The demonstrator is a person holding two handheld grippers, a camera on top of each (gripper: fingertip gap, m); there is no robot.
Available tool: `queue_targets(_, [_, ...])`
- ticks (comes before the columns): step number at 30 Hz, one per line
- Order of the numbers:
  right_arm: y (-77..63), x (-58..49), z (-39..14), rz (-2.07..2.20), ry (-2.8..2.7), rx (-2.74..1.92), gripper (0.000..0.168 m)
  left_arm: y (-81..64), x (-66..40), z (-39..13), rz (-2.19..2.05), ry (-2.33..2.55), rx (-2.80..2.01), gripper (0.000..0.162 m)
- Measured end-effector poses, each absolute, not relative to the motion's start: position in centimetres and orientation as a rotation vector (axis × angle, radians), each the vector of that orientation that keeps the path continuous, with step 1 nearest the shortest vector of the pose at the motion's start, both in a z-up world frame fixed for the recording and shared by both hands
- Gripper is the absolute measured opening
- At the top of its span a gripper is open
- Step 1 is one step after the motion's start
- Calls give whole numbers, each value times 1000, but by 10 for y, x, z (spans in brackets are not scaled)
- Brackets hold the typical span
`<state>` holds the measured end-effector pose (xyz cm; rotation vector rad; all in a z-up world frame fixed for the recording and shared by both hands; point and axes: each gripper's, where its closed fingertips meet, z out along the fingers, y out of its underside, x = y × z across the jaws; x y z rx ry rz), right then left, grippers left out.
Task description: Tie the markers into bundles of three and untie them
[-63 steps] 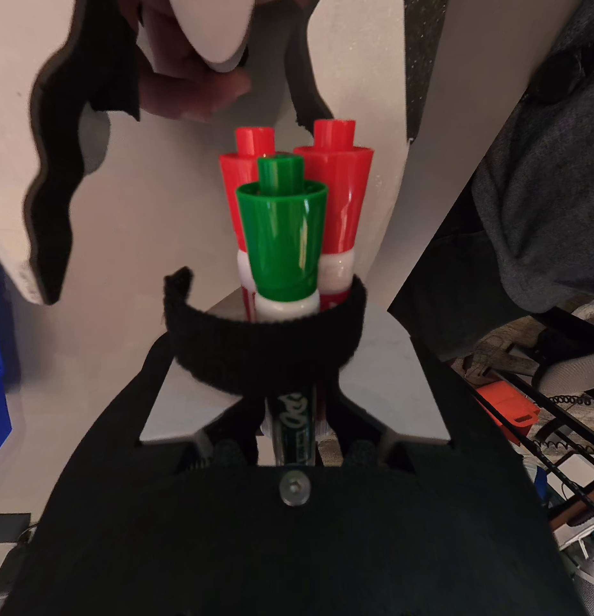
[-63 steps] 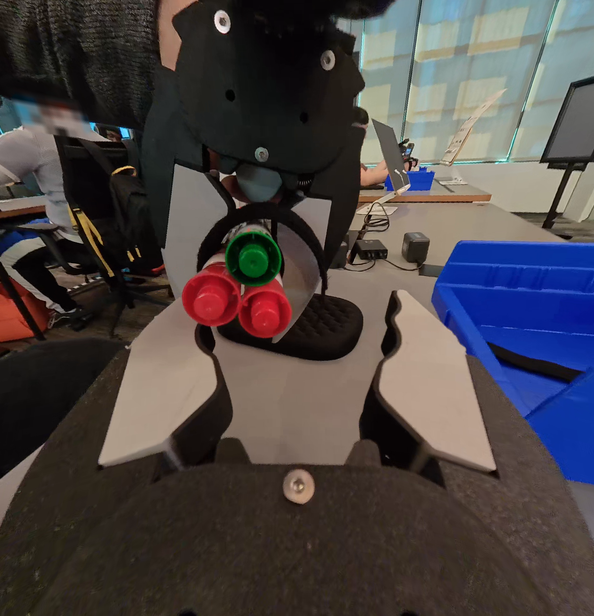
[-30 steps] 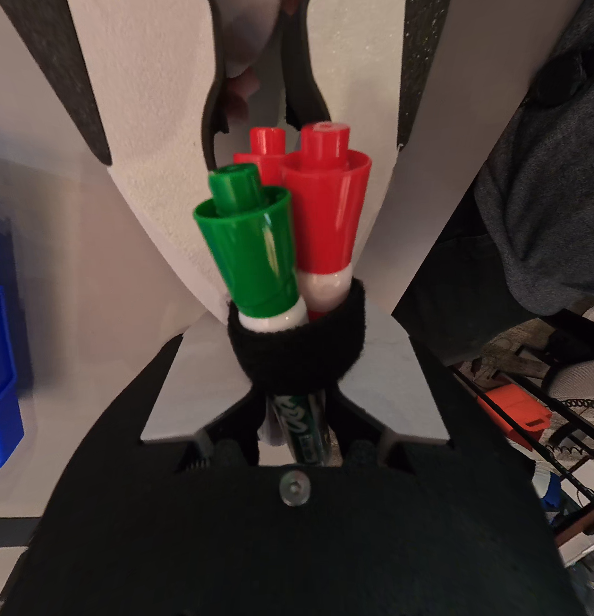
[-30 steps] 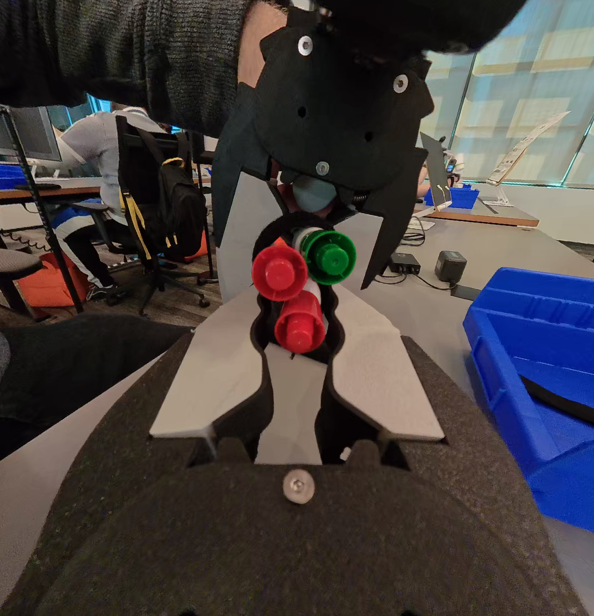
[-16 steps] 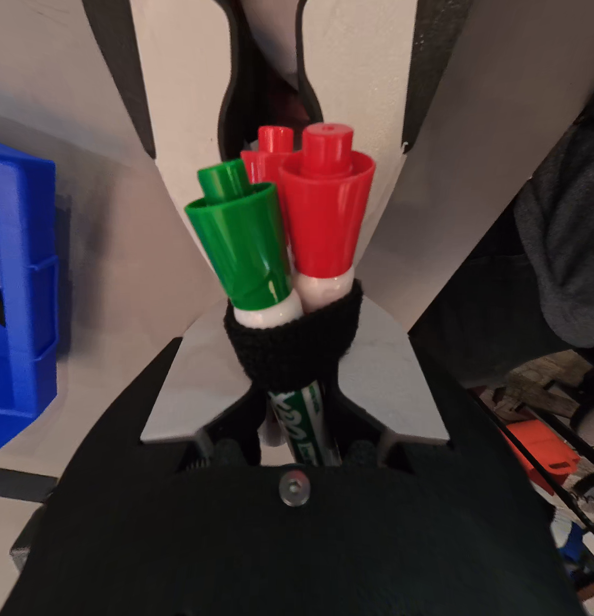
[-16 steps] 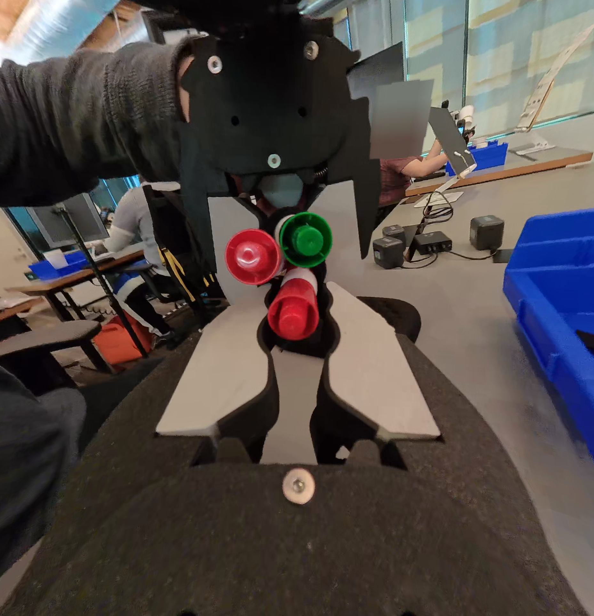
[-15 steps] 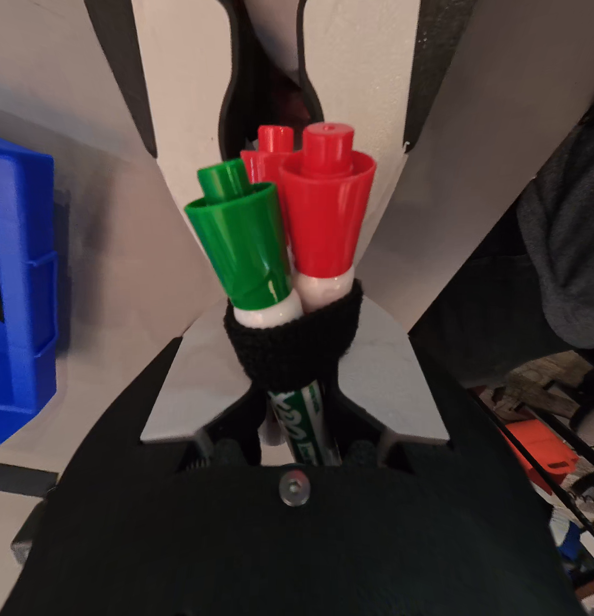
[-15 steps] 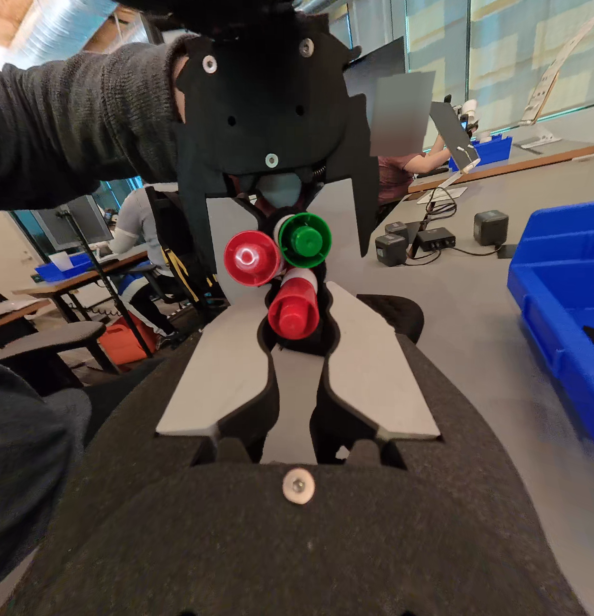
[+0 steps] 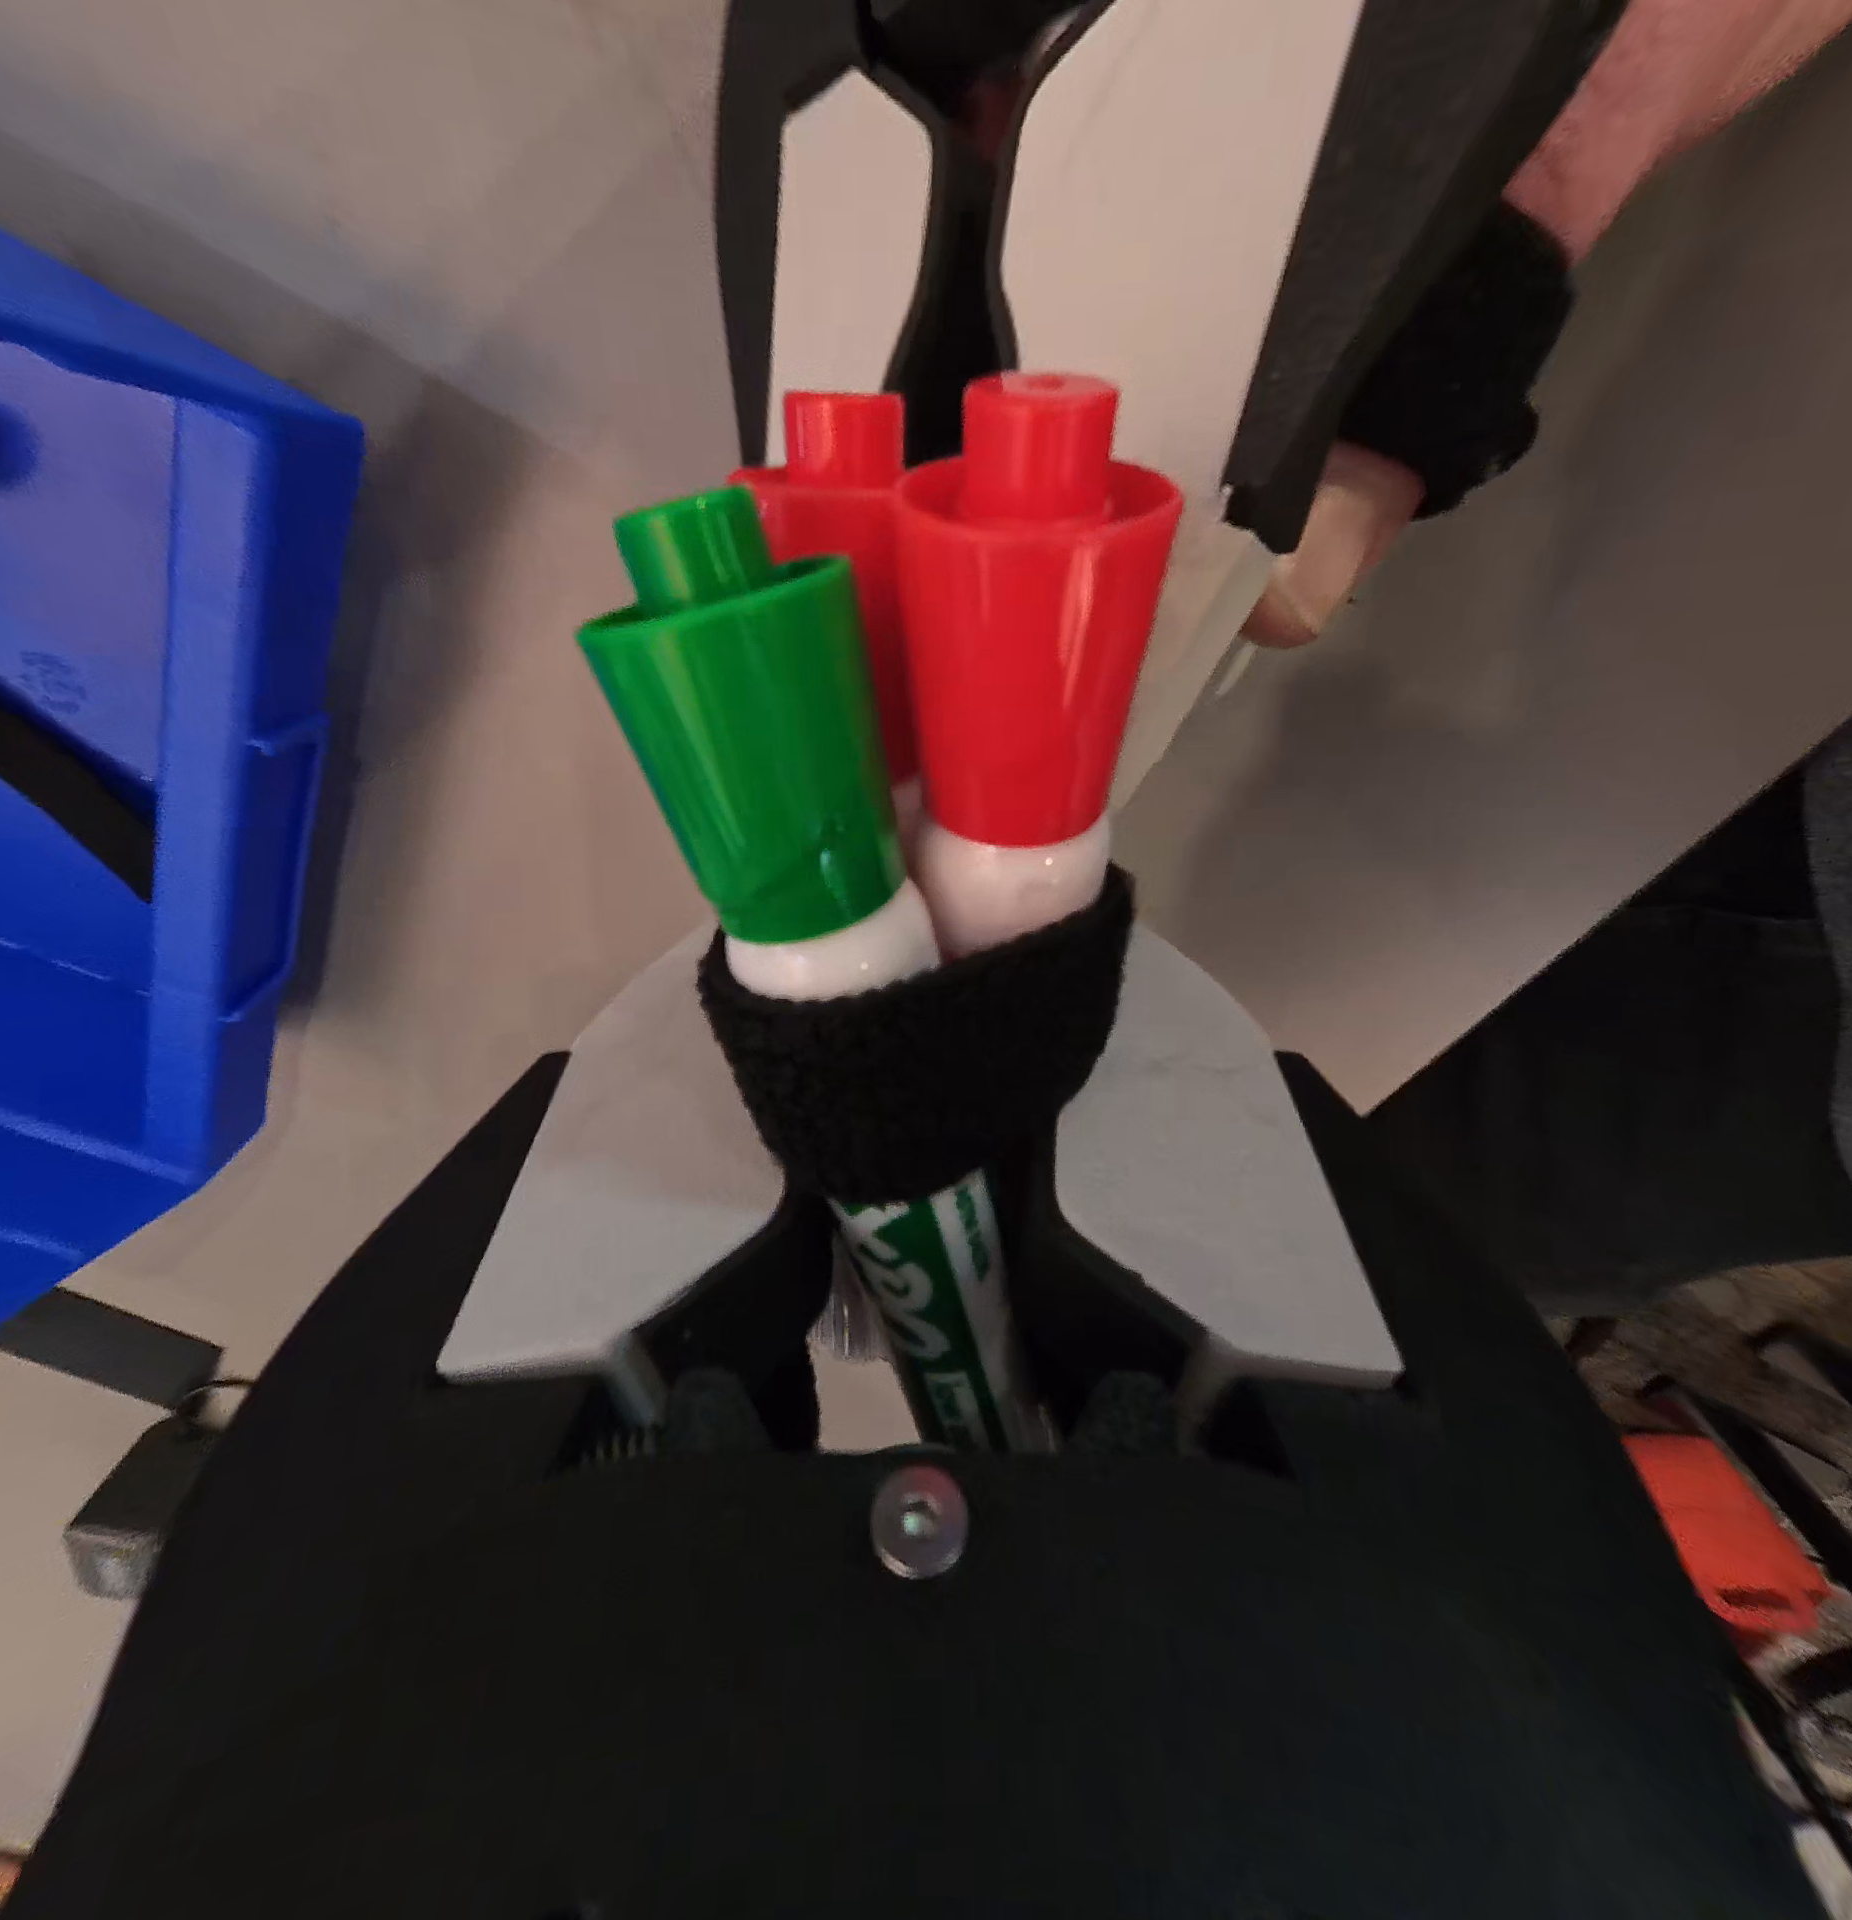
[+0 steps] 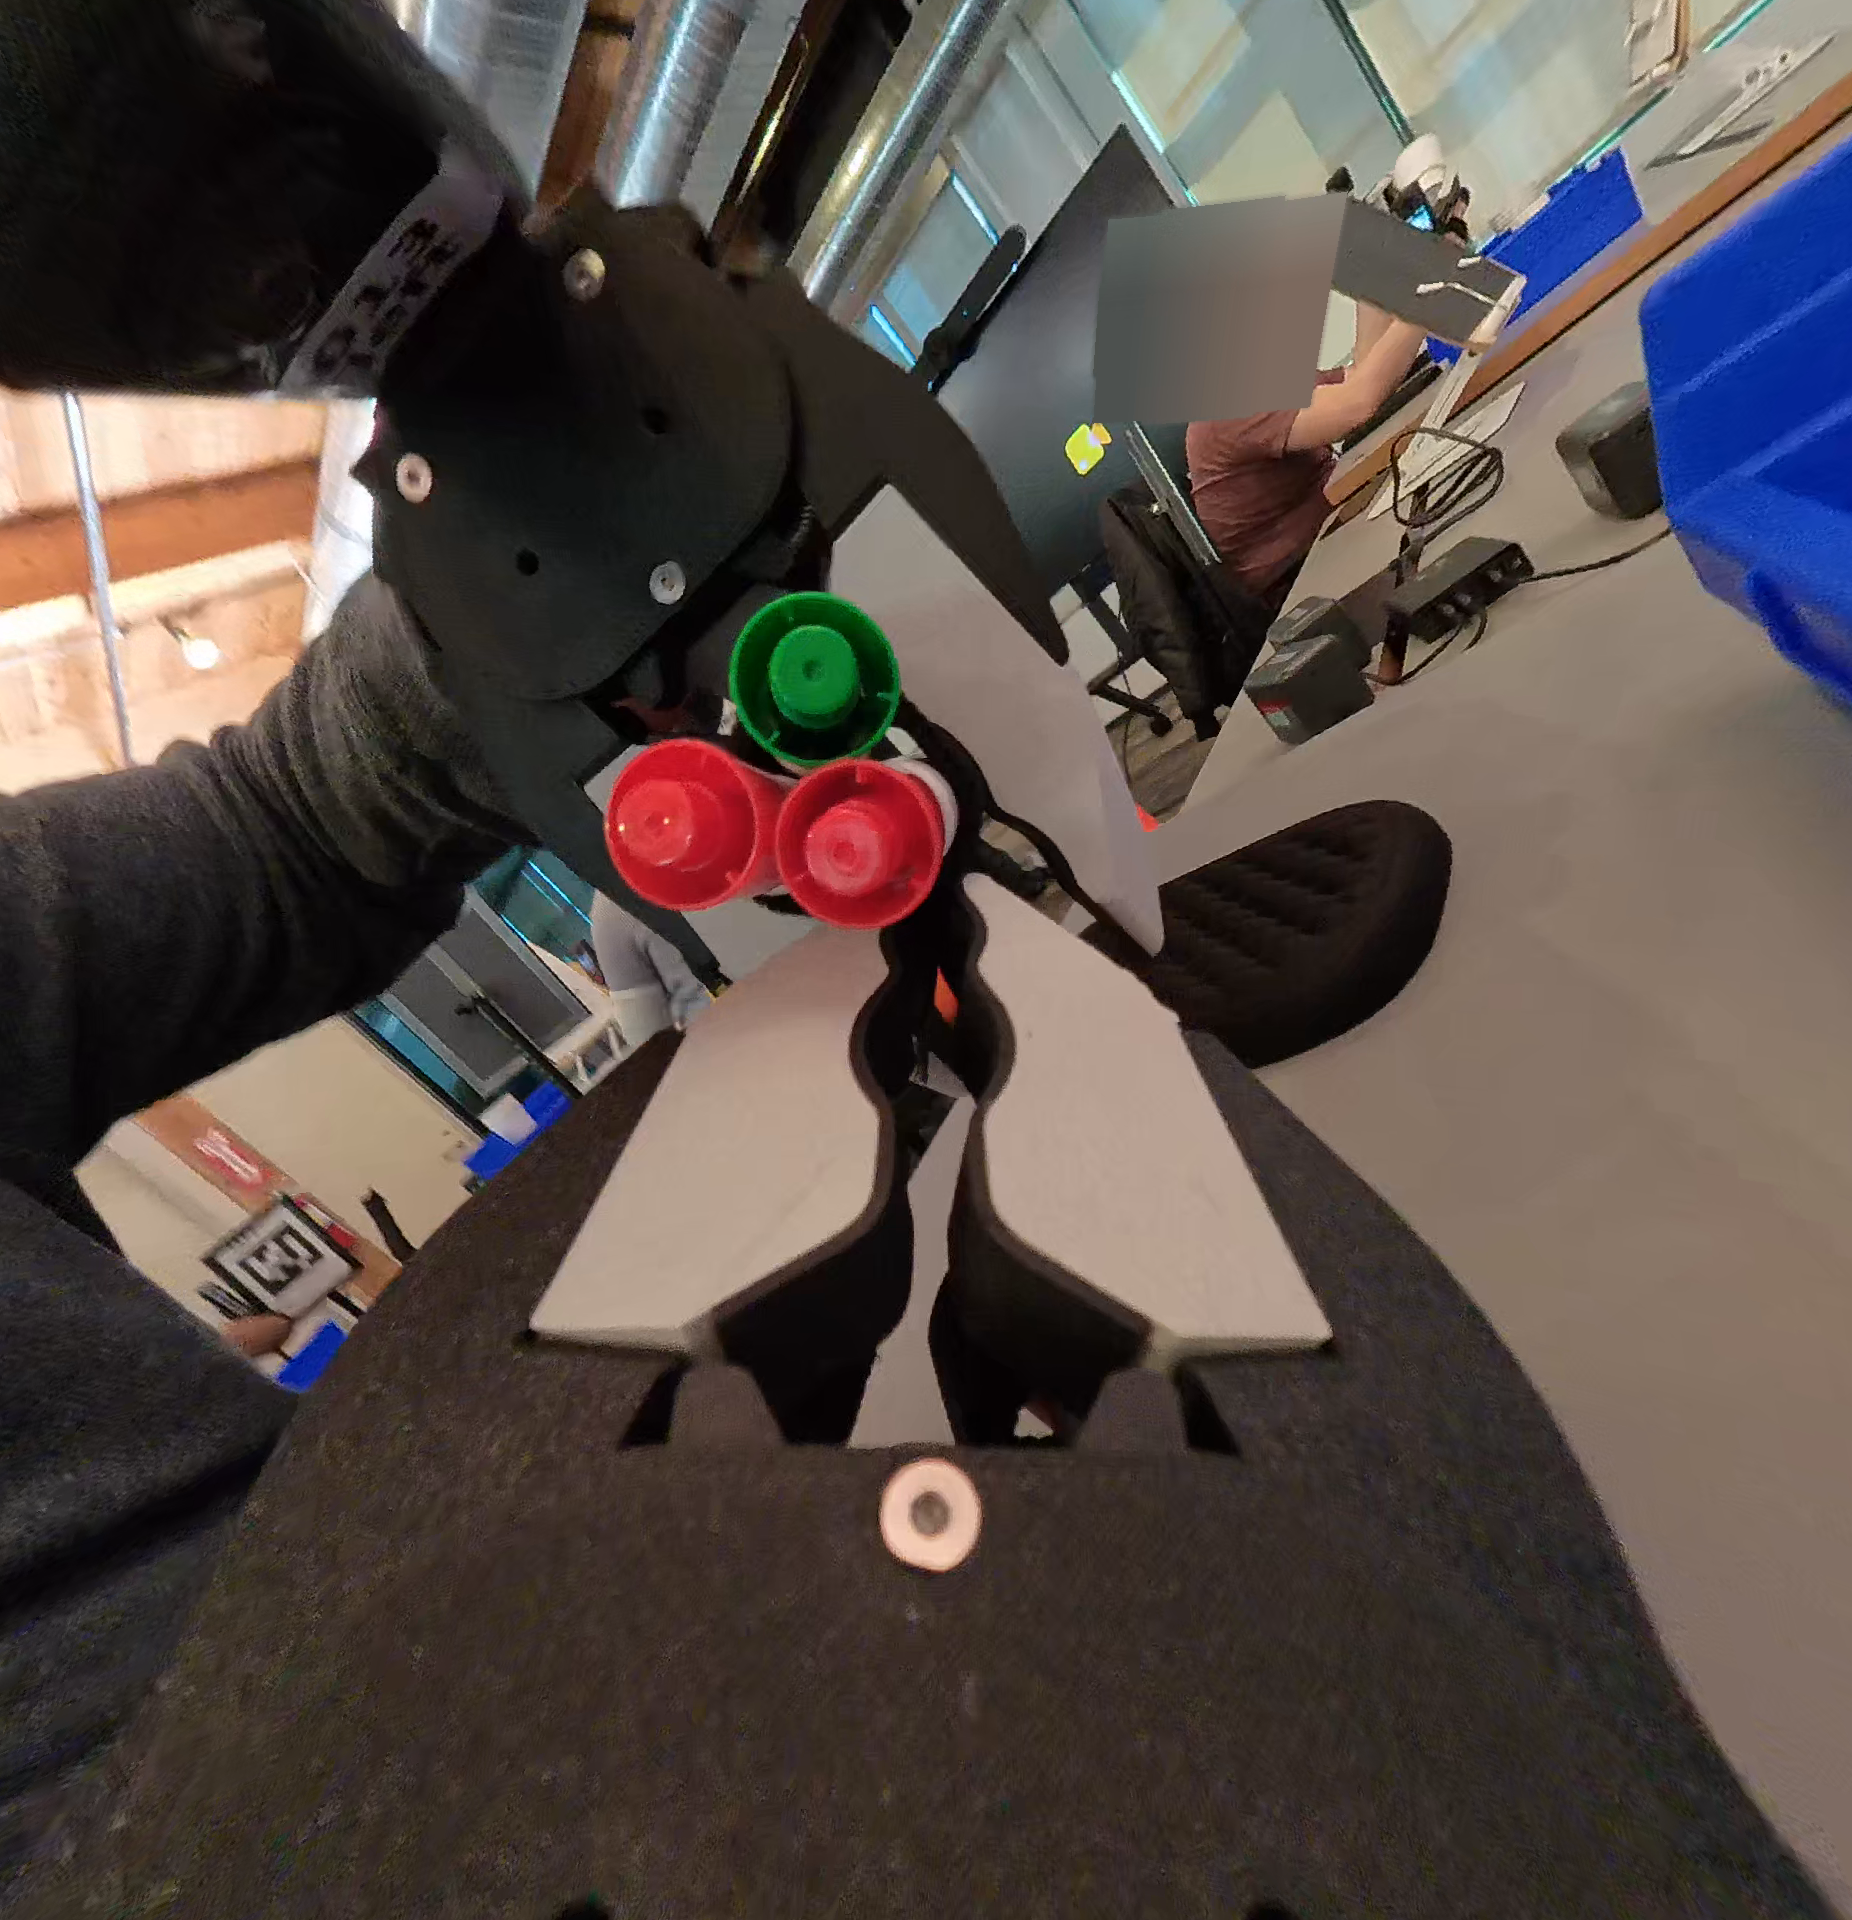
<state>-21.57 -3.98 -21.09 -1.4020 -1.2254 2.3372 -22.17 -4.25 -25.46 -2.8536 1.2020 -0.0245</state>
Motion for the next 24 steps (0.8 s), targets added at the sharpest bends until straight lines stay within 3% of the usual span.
queue_targets(24, [-40,-215,-214,2449,-1238,-1450,2,-33,-235,-261,129,1170,-2869,42])
